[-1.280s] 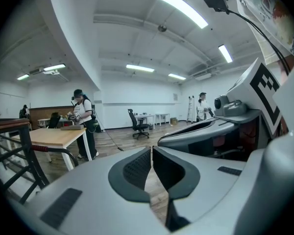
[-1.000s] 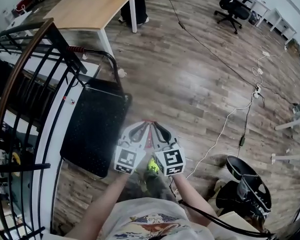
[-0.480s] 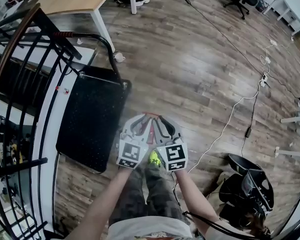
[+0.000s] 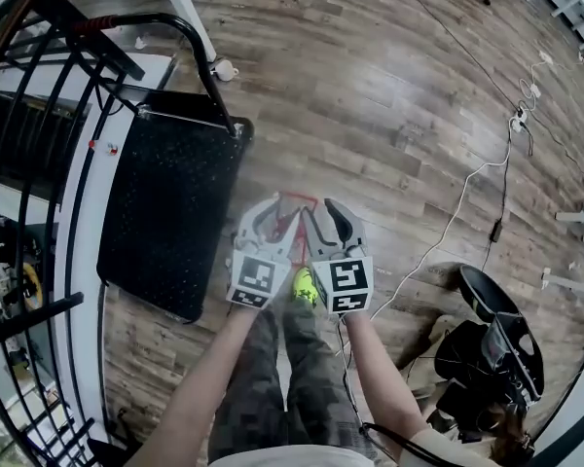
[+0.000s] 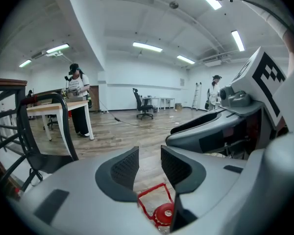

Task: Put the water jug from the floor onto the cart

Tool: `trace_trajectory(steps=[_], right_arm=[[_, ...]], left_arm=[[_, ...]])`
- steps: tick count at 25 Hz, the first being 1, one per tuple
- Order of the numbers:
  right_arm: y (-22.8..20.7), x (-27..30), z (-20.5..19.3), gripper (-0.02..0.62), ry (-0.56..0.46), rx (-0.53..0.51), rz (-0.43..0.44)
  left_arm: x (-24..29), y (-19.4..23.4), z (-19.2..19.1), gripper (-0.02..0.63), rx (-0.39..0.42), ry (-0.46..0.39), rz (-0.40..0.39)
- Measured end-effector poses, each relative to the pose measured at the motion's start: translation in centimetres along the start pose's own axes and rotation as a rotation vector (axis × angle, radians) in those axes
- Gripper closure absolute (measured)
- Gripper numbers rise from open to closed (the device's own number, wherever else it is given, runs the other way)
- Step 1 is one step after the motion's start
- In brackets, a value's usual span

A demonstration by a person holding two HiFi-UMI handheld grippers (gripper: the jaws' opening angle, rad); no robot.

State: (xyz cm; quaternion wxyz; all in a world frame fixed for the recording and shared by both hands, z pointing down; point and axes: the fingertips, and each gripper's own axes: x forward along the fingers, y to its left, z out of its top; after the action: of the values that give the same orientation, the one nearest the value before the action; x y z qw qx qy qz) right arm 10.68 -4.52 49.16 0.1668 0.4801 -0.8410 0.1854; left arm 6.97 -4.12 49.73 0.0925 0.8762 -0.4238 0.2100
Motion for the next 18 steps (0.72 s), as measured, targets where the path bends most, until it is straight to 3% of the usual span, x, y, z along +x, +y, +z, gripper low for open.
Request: trace_trajectory(steps=[9, 18], right_arm=[[-1.4, 4.6, -7.2, 0.445, 0.058, 0.01, -0.021], [-2.5, 8.3, -13.3, 0.419, 0.162, 0.026, -0.041]], left_arm=[[4.5, 1.0, -7.3, 0.489, -0.005, 0.072, 0.006], [7.7, 1.8, -14.1, 0.442, -0.022, 0.185, -0.018]])
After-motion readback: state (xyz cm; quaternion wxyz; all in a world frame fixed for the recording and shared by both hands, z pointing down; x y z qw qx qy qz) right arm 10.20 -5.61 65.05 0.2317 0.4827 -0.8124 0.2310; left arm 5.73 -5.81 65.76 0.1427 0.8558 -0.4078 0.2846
